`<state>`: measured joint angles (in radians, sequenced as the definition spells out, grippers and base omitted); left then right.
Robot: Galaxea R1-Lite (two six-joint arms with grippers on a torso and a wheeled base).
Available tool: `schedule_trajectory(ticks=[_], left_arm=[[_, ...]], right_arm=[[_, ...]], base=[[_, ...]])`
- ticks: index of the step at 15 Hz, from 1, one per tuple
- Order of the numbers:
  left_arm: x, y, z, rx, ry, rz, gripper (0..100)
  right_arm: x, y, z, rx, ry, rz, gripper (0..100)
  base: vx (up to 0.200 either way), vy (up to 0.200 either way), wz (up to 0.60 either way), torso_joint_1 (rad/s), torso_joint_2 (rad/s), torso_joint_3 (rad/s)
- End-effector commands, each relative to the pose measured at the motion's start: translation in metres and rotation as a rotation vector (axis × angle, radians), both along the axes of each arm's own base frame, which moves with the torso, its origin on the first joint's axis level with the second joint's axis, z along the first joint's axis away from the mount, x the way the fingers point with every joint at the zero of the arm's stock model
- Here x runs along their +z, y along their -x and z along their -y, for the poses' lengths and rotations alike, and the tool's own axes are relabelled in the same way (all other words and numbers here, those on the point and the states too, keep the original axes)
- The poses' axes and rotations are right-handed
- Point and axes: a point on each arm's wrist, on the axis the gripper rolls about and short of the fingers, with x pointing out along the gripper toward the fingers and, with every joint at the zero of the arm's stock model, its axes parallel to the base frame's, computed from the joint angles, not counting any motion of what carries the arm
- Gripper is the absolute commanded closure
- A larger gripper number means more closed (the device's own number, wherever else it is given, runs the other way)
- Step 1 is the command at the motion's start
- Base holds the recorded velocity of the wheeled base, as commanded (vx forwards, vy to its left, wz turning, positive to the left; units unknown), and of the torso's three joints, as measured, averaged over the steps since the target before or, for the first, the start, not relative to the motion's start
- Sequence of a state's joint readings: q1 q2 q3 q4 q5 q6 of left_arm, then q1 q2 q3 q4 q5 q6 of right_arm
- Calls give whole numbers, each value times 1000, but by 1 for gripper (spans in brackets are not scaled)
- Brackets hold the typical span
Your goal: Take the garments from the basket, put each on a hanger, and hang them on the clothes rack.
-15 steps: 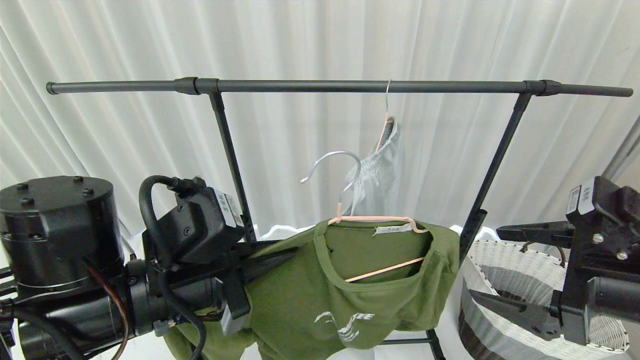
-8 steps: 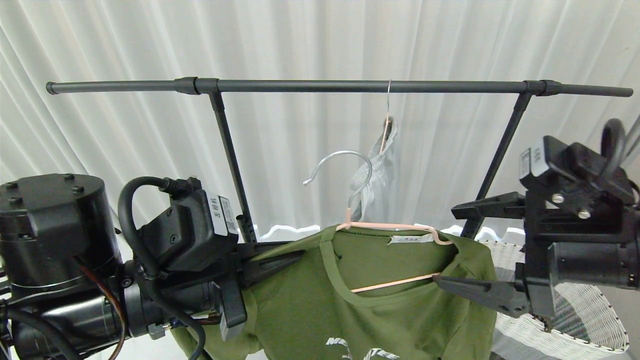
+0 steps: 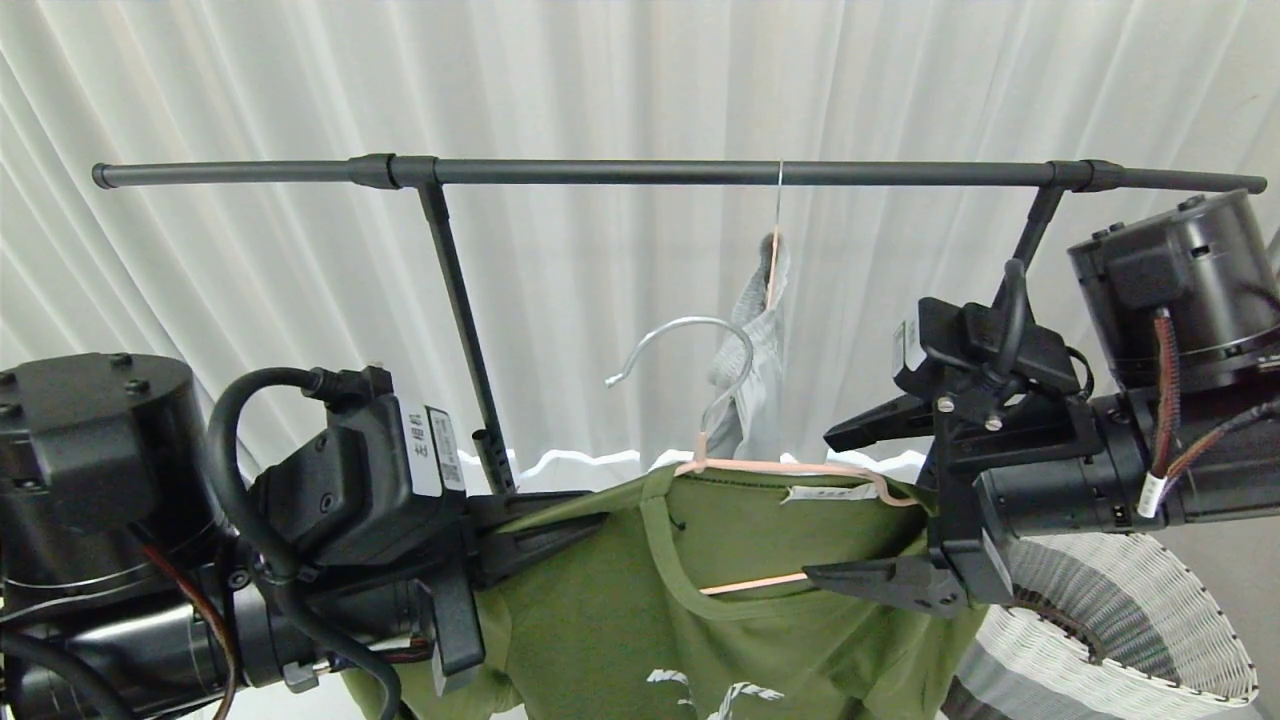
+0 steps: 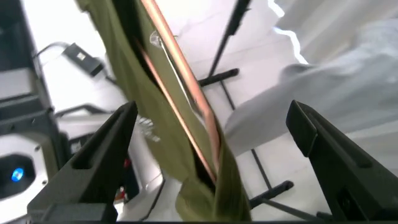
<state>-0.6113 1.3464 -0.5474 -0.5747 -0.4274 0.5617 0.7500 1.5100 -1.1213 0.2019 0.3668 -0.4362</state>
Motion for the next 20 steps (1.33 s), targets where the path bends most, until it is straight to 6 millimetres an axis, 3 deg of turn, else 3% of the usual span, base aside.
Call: schedule_trajectory(ticks=[1,6,7,17,18,20], left_arm=[[0,1,1,-10,-2,6,100],[1,1,2,-15,-1,8,100],[1,1,3,-14,0,6,100],[2,2,2,-14,2,14,100],[2,2,2,-14,2,14,0],[2,2,1,-7,1,12,0]], right_arm=[[-3,-6,-6,31,21,-12,0],[-7,-8,-11,54,29,-20,0],[-7,-7,-13,61,28,-21,100],[3,-6,-14,77,0,48,100],[5,-6,-13,92,1,81,100],[7,-4,-11,128,14,140,100]], base=[[0,0,0,0,0,0],[0,0,0,0,0,0],[0,0,0,0,0,0],[0,0,0,0,0,0],[0,0,0,0,0,0],[0,0,0,0,0,0]])
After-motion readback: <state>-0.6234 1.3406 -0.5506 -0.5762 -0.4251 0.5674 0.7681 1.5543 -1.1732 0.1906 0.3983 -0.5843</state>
